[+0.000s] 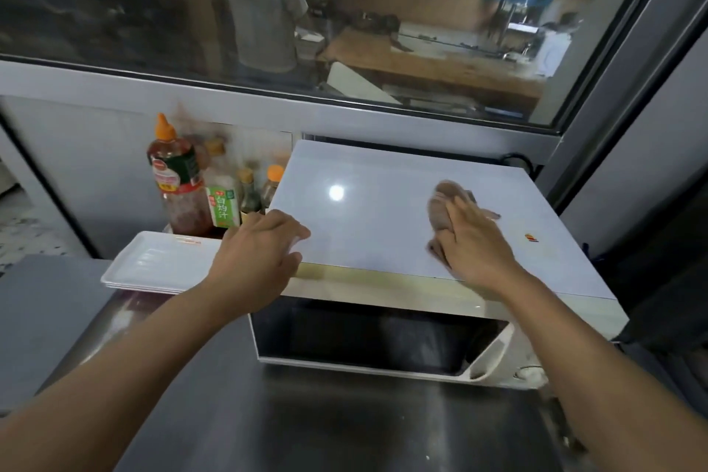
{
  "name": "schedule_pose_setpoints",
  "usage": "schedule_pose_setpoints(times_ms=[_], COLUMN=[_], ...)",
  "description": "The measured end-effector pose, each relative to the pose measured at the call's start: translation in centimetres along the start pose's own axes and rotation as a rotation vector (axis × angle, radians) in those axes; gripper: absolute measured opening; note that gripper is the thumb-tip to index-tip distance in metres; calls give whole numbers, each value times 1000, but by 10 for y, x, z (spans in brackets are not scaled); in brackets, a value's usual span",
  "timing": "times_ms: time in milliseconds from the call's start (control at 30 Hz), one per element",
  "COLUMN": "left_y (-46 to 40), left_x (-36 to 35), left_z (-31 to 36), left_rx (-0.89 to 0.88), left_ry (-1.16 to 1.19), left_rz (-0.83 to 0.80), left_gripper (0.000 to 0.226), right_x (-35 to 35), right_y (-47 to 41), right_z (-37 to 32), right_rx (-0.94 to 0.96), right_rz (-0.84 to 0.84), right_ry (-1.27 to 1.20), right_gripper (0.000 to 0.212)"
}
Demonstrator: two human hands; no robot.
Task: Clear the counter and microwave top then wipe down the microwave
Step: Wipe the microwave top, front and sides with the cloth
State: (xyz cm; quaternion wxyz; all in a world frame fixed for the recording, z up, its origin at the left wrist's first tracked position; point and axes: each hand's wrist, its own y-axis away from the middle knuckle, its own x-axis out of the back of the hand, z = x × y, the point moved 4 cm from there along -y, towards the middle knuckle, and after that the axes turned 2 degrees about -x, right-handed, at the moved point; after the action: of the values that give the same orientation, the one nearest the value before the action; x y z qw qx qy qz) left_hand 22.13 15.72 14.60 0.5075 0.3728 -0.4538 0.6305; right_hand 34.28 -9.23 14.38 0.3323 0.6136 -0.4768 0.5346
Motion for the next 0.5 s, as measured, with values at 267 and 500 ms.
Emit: schedule_pose_setpoints(times_ms=[267, 500], left_y=[-2, 12], left_x=[11, 17], left_z=[-9, -32], left_rx=[-21, 64], left_ry=[124, 178], left_rz=[18, 73], left_gripper=[32, 28], right_x=[-34, -18], right_y=[3, -2], right_z=[-131, -83], right_rx=[324, 299], right_rz=[-87, -74], right_ry=[-69, -57], right_gripper=[61, 50])
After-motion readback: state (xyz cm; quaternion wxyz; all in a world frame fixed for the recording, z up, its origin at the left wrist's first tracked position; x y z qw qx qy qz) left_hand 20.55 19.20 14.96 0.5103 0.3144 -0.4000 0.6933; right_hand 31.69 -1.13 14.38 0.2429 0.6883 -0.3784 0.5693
